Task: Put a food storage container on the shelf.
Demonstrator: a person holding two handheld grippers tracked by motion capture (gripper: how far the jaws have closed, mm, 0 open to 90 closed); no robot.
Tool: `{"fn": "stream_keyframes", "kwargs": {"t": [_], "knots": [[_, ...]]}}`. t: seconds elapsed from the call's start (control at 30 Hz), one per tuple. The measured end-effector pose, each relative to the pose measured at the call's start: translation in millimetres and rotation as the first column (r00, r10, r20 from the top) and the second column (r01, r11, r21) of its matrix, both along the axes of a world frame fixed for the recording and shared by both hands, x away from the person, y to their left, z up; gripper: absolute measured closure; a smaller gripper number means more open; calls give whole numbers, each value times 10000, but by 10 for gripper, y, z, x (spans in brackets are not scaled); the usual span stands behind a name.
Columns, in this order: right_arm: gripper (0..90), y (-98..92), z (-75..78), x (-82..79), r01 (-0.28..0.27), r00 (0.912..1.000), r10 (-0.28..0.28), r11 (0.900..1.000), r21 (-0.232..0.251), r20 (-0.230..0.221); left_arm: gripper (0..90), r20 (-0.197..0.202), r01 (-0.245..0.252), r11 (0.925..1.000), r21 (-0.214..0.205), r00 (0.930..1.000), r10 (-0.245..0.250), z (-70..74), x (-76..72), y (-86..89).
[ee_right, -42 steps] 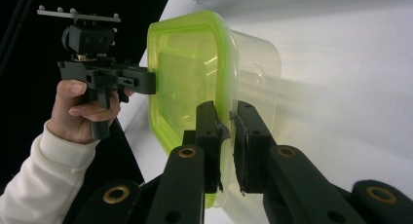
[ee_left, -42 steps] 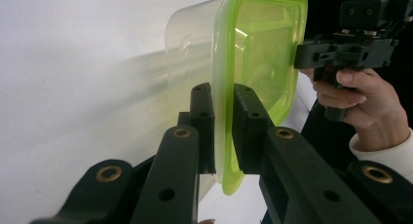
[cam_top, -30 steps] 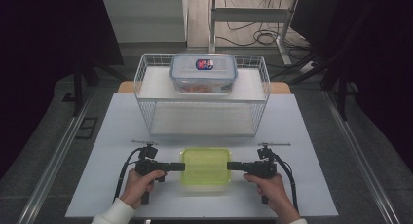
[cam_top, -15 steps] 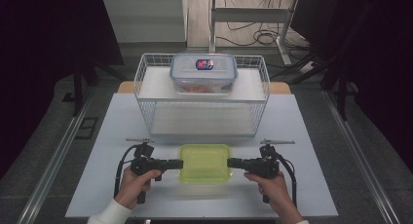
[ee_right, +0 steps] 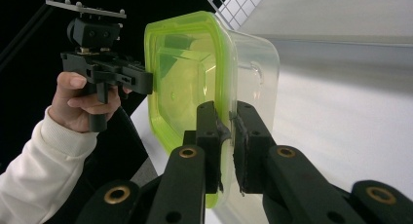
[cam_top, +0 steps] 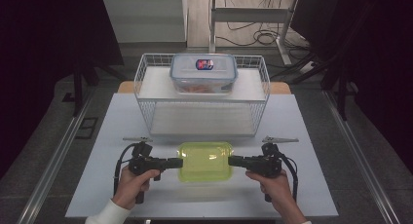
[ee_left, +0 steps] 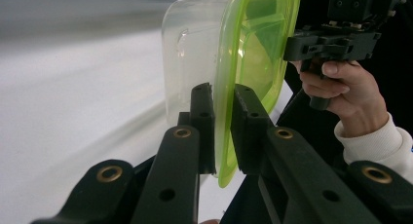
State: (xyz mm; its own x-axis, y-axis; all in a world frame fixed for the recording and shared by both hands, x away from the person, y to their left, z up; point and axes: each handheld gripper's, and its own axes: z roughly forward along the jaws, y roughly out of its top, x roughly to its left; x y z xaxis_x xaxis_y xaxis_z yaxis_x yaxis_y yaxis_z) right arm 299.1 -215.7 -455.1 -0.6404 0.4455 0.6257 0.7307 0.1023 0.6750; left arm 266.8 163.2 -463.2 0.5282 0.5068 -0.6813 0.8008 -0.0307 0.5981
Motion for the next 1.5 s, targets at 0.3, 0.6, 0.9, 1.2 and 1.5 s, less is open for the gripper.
{"fn": "stream_keyframes", "kwargs": {"t": [0.3, 0.6, 0.9, 1.2, 1.5], "knots": [[819, 10, 47, 2, 0, 9999, -1, 10000, 64, 152, 812, 109, -57, 10000, -27, 9999, 57, 54, -7, 11], [820, 18, 92, 51, -54, 10000, 54, 9999, 148, -9, 811, 52, -156, 9998, -86, 9999, 156, 128, 29, 33], [819, 91, 407, 136, -163, 9984, 152, 9997, 198, 548, 812, 457, -170, 9997, -166, 9988, 178, 446, 108, 110], [819, 141, 718, 238, -153, 9956, 135, 9997, 192, 925, 812, 785, -310, 9992, -247, 9964, 328, 727, 202, 146], [820, 141, 927, 333, -49, 9933, 8, 9994, 350, 1155, 813, 1024, -316, 9993, -198, 9942, 335, 967, 318, 146]]}}
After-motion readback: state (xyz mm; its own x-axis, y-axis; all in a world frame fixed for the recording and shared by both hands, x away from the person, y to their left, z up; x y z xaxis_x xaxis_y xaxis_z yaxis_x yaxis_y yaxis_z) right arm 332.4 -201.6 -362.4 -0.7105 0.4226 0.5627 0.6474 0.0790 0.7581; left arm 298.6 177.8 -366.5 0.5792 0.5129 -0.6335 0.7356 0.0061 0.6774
